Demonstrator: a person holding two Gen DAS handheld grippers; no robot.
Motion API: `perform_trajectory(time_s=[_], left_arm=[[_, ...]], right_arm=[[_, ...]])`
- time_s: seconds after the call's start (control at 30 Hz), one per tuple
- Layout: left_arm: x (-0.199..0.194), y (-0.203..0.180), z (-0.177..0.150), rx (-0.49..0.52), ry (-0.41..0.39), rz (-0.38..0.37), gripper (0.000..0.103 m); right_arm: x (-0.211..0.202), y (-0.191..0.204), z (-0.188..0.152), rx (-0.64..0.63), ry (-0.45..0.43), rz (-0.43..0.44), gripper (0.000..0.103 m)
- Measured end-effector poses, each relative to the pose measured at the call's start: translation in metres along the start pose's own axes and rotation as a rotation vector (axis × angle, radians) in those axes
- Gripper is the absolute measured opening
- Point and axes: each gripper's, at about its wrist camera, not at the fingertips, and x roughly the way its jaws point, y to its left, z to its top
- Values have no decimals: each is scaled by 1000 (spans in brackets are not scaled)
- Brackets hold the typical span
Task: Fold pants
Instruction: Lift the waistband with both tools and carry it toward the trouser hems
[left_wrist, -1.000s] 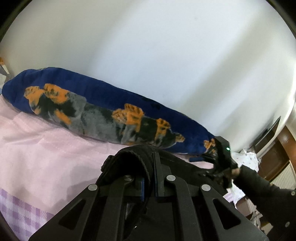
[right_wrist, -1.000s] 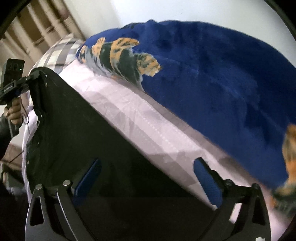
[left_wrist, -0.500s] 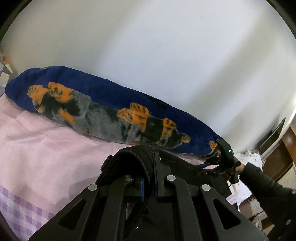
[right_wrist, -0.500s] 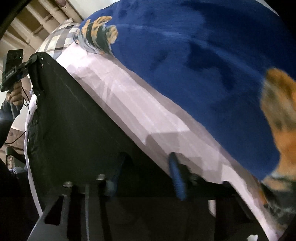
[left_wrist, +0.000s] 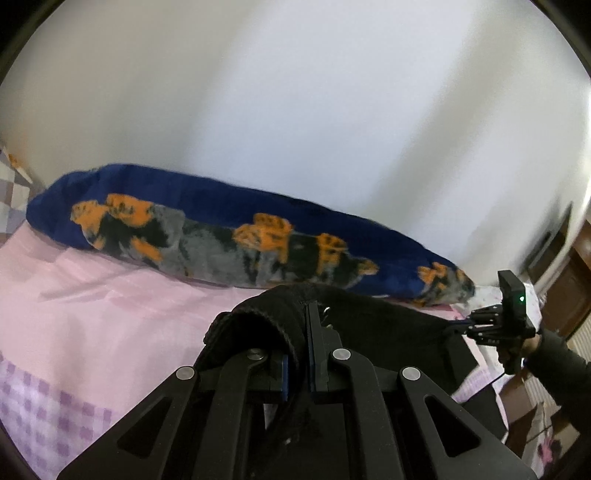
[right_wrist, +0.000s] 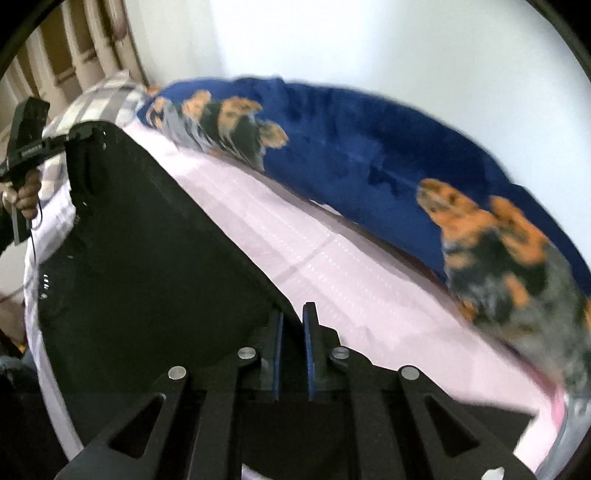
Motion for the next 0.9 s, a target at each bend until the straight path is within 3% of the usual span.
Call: perform_trajectory(time_s=[0.17, 0.3, 0.6, 0.77, 0.9], left_arm=[[-44, -19, -23, 55, 5, -28, 7], [-76, -25, -52, 67, 33, -49, 7], [-100, -36, -134, 139, 205, -10, 9], [-91, -33, -175, 194, 313, 58, 12], [-88, -32, -191, 214, 347, 112, 19]], right_arm=[[-53, 37, -40, 64, -71, -44, 7], [-76, 58, -85, 125, -87, -22, 6], [-57, 96, -177, 269, 11, 44, 6], [-36, 109, -194, 276, 58, 18, 7], [-25, 122, -196, 265, 86, -37, 11]])
